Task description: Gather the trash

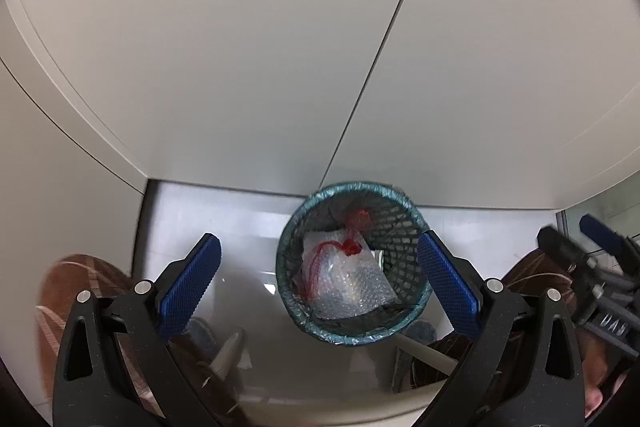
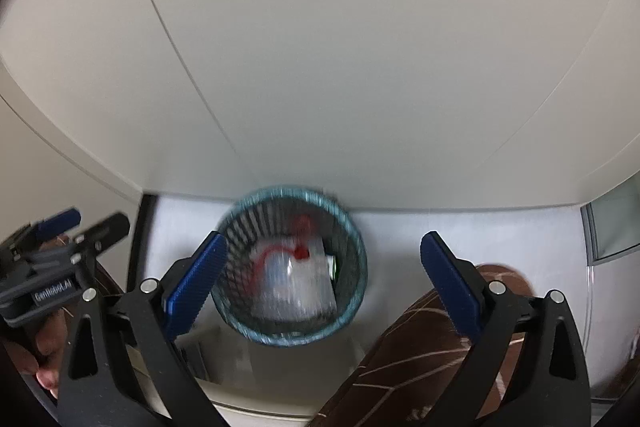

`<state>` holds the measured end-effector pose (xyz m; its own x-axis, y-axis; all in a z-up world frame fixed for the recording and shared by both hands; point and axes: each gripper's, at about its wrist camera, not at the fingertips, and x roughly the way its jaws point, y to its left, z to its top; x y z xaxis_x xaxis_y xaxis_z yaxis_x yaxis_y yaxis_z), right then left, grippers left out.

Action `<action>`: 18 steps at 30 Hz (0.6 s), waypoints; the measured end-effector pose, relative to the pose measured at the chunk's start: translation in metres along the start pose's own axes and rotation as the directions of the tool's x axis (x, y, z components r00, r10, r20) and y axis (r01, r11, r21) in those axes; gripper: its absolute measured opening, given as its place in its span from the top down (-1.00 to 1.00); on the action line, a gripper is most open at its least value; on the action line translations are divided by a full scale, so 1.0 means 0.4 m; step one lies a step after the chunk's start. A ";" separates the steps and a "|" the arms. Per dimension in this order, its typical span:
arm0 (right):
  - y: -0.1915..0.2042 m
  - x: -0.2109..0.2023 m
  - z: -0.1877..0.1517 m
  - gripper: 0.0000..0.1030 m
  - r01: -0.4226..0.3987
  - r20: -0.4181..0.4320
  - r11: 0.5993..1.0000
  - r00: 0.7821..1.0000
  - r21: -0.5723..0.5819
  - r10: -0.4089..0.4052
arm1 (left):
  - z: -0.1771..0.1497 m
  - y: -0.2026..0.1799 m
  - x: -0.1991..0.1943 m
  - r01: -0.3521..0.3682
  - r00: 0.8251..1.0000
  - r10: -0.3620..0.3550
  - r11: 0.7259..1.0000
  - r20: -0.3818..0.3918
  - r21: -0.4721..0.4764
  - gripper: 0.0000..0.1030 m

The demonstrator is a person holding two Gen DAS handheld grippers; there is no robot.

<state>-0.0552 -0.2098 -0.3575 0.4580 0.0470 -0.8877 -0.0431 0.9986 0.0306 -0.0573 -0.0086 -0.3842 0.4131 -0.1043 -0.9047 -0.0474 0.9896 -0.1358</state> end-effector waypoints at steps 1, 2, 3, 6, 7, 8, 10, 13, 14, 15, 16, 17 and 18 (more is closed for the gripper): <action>-0.001 -0.030 0.011 -0.81 -0.002 0.026 1.000 1.000 0.001 0.002 | 0.007 -0.003 -0.029 0.008 1.000 -0.008 1.000 0.016 0.001 -0.86; 0.001 -0.062 0.022 -0.81 0.001 0.053 1.000 0.999 -0.002 -0.001 | 0.015 -0.006 -0.060 0.012 0.999 -0.012 1.000 0.034 0.004 -0.86; 0.005 -0.107 0.040 -0.81 0.008 0.092 1.000 0.996 -0.009 -0.007 | 0.024 -0.010 -0.092 0.013 0.998 -0.014 1.000 0.053 0.010 -0.86; 0.014 -0.217 0.089 -0.81 0.033 0.174 0.999 0.984 -0.016 -0.030 | 0.053 -0.022 -0.201 0.010 0.992 -0.012 1.000 0.129 0.019 -0.86; 0.014 -0.251 0.104 -0.81 0.030 0.192 1.000 0.981 -0.010 -0.027 | 0.064 -0.023 -0.235 0.017 0.988 -0.020 1.000 0.151 0.020 -0.87; 0.014 -0.285 0.119 -0.81 0.021 0.208 1.000 0.978 -0.002 -0.021 | 0.074 -0.025 -0.272 0.025 0.984 -0.029 0.999 0.174 0.023 -0.87; 0.015 -0.355 0.147 -0.81 0.016 0.239 1.000 0.971 0.010 -0.018 | 0.096 -0.030 -0.344 0.028 0.976 -0.033 0.999 0.216 0.027 -0.87; 0.026 -0.460 0.181 -0.81 0.019 0.306 1.000 0.952 0.000 -0.018 | 0.130 -0.043 -0.447 0.026 0.961 -0.036 0.999 0.275 0.041 -0.87; 0.031 -0.486 0.189 -0.81 0.029 0.320 1.000 0.947 -0.003 -0.027 | 0.139 -0.047 -0.481 0.024 0.954 -0.037 0.999 0.297 0.048 -0.88; 0.036 -0.519 0.200 -0.81 0.041 0.336 0.999 0.941 -0.006 -0.036 | 0.148 -0.053 -0.517 0.019 0.946 -0.035 0.998 0.322 0.055 -0.88; 0.039 -0.546 0.208 -0.81 0.038 0.352 0.999 0.935 -0.008 -0.033 | 0.154 -0.057 -0.550 0.013 0.939 -0.032 0.998 0.342 0.058 -0.88; 0.040 -0.573 0.215 -0.81 0.031 0.367 0.999 0.930 -0.006 -0.027 | 0.162 -0.062 -0.585 0.007 0.931 -0.029 0.998 0.363 0.061 -0.88; 0.040 -0.596 0.222 -0.81 0.027 0.375 1.000 0.927 -0.001 -0.025 | 0.170 -0.065 -0.619 0.004 0.924 -0.029 0.998 0.382 0.066 -0.88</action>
<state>-0.0862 -0.2027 -0.1048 0.7588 0.0278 -0.6508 -0.0313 0.9995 0.0062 -0.0965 -0.0019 -0.1291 0.7307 -0.0869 -0.6771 0.0139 0.9936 -0.1125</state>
